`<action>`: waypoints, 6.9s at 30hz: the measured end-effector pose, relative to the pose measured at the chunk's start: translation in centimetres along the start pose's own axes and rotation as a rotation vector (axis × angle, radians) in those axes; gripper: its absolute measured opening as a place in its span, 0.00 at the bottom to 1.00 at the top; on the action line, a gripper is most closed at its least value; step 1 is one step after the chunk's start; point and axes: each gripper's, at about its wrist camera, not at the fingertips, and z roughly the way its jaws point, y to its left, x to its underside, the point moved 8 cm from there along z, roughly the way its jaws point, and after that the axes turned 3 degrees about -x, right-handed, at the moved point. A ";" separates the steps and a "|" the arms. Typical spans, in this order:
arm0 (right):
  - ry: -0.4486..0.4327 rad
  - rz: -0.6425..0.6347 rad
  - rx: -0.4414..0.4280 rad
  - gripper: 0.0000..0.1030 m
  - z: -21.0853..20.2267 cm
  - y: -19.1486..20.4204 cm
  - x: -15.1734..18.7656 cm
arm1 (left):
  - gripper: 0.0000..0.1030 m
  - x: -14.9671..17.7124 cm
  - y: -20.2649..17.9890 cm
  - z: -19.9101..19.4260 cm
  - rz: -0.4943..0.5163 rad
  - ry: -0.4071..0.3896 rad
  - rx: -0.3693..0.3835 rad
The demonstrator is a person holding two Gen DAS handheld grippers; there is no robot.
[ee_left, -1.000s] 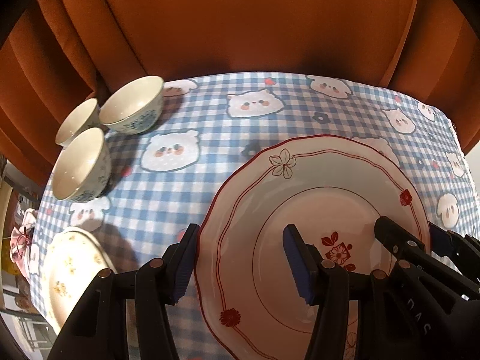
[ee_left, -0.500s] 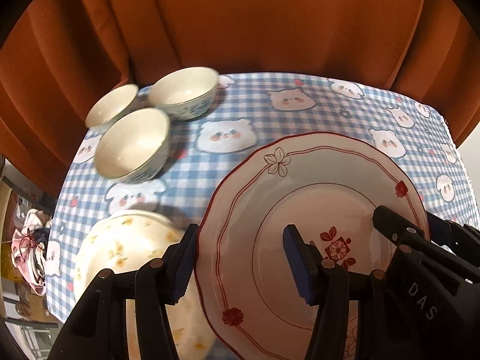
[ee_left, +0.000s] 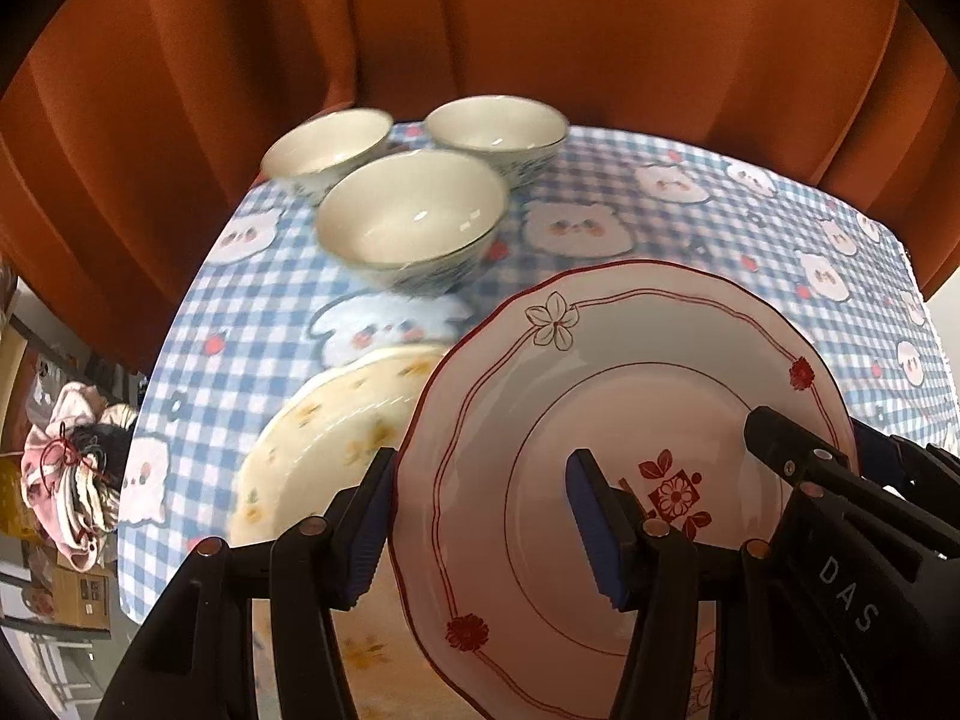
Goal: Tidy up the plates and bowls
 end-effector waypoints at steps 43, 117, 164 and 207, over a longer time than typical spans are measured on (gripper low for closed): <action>0.117 -0.024 -0.042 0.26 3.0 6.5 5.9 | 0.61 3.8 5.8 3.0 -0.021 0.071 -0.029; -0.103 -0.114 -0.152 0.67 5.3 10.8 -12.7 | 0.88 -12.5 11.8 5.1 -0.155 -0.117 -0.121; -0.070 -0.065 -0.196 0.14 8.3 10.9 -12.8 | 0.15 -13.3 7.2 5.9 -0.094 -0.096 -0.054; -0.084 0.025 -0.101 0.14 -1.7 -6.0 1.6 | 0.16 0.6 -9.6 -0.6 0.041 -0.055 0.017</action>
